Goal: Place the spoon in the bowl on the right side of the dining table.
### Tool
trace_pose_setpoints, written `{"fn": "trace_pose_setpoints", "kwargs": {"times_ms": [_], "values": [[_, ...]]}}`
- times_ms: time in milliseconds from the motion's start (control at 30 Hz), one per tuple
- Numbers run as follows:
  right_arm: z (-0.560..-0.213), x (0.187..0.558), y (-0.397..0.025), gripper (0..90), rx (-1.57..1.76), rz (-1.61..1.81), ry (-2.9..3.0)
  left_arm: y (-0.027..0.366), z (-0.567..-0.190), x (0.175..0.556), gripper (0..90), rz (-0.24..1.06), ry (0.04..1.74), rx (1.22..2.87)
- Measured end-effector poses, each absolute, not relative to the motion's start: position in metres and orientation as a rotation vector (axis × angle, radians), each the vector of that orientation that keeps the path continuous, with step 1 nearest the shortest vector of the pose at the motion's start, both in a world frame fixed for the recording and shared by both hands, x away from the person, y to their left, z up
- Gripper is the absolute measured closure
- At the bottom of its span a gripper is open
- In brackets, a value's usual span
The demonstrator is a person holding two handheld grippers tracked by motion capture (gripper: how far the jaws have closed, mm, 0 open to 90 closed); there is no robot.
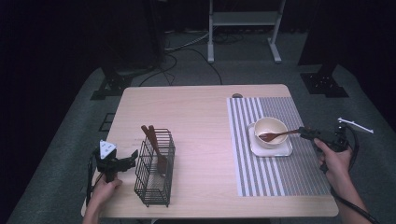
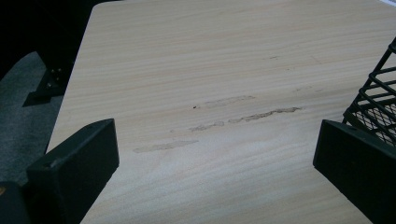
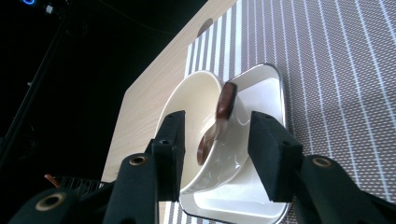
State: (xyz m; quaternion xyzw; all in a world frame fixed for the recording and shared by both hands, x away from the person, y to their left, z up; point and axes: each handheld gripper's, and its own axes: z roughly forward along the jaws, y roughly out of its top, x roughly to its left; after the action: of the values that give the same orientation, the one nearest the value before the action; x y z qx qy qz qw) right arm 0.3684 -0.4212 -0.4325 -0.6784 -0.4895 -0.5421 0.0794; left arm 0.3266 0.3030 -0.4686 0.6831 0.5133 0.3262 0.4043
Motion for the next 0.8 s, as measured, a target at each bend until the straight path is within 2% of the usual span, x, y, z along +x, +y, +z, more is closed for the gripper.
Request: {"fn": "trace_pose_setpoints", "kwargs": {"times_ms": [800], "values": [[-0.447, 0.351, -0.404, 45.6, -1.959, -1.615, -1.553, 0.304, -0.468, 0.326, 0.0, 0.822, 1.292, 1.724]]}}
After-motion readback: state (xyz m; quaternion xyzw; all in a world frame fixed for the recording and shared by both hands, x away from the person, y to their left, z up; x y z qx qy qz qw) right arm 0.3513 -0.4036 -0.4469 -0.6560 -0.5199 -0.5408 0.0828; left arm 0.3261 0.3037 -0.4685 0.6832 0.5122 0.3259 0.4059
